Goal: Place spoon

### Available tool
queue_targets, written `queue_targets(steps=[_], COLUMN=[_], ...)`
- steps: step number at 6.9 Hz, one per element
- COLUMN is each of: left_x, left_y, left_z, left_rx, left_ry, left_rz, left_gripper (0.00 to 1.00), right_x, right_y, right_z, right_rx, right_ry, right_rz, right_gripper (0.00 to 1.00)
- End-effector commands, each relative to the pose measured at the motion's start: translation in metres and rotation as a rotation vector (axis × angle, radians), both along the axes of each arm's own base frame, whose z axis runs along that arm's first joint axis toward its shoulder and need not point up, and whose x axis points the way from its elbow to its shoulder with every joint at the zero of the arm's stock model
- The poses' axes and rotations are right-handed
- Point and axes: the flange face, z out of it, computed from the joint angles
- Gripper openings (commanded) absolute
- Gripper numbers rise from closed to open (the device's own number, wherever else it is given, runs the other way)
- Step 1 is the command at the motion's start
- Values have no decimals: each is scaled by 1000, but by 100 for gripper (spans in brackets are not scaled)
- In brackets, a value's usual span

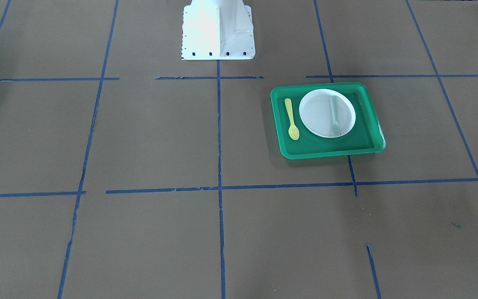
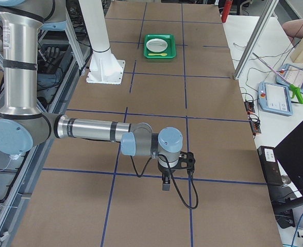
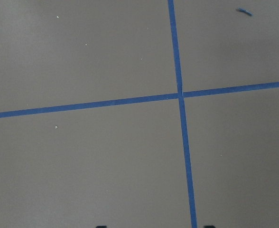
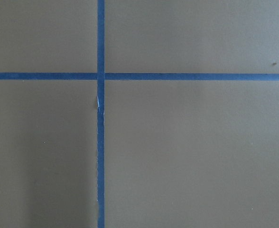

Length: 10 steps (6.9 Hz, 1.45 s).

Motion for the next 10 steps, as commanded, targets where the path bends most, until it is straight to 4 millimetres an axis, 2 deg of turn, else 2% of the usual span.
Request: queue_targets(steps=[1, 2, 3, 4, 10], left_x=[3, 3, 3, 2, 2], left_y=[31, 38, 36, 29, 30], left_z=[19, 24, 23, 10, 12], left_rx=[64, 58, 57, 82, 72], left_ry=[-7, -6, -7, -10, -12], left_rz=[-7, -5, -8, -8, -4], left_gripper=[100, 100, 100, 100, 100], right_x=[0, 0, 0, 0, 0], right_y=[0, 0, 0, 0, 0], right_z=[0, 0, 0, 0, 0], right_rx=[0, 0, 0, 0, 0], right_ry=[0, 0, 0, 0, -2], right_rz=[0, 0, 0, 0, 0], right_gripper=[100, 100, 100, 100, 100])
